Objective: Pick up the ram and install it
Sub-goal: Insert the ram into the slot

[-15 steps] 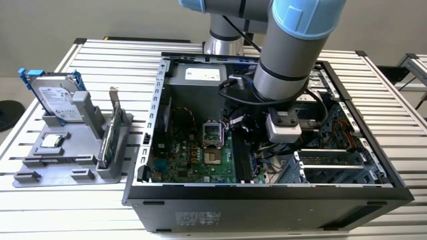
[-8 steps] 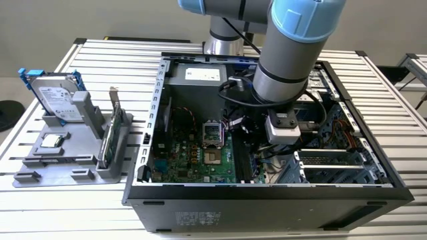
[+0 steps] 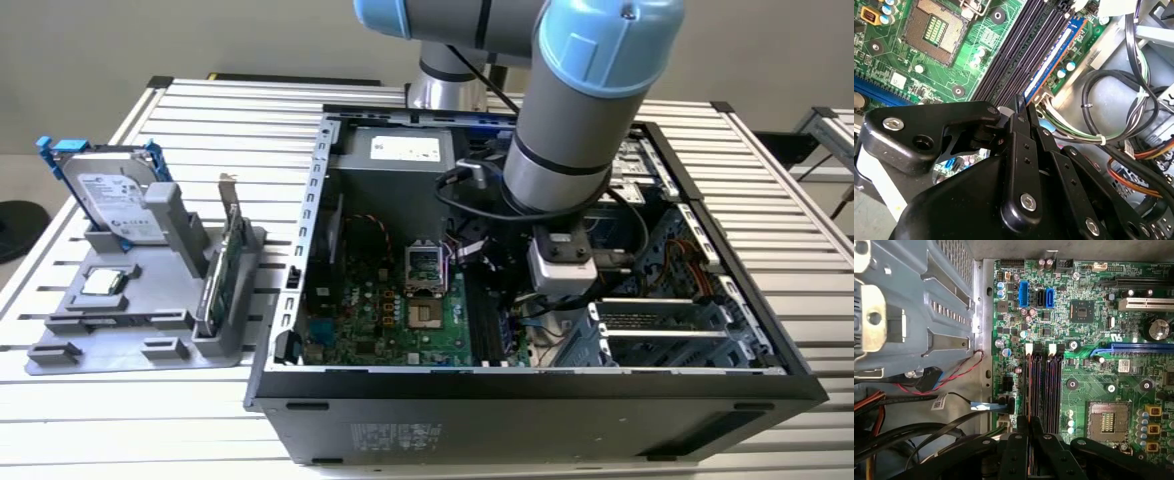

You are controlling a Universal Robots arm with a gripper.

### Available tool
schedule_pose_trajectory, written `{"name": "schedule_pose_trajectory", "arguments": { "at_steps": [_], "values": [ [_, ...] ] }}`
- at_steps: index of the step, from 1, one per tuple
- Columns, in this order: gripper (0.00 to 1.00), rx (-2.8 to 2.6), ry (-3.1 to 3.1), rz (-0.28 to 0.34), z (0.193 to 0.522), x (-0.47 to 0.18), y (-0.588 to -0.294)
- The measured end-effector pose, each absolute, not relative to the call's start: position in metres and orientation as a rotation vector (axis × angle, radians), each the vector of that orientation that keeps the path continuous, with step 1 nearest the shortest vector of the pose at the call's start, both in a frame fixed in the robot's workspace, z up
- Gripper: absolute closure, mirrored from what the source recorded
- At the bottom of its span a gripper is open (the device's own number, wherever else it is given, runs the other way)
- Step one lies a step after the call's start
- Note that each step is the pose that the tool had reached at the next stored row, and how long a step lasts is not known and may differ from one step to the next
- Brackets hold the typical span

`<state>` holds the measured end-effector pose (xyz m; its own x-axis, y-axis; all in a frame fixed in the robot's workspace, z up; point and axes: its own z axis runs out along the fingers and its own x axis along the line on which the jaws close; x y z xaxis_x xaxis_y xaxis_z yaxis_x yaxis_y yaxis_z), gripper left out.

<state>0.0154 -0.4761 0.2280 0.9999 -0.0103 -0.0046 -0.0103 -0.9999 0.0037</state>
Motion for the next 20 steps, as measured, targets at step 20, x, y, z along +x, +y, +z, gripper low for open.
{"name": "schedule_pose_trajectory", "arguments": {
  "at_steps": [20],
  "values": [
    [1.00, 3.137, -0.016, -0.007, 0.2228, 0.0159, -0.4743]
  ]
}}
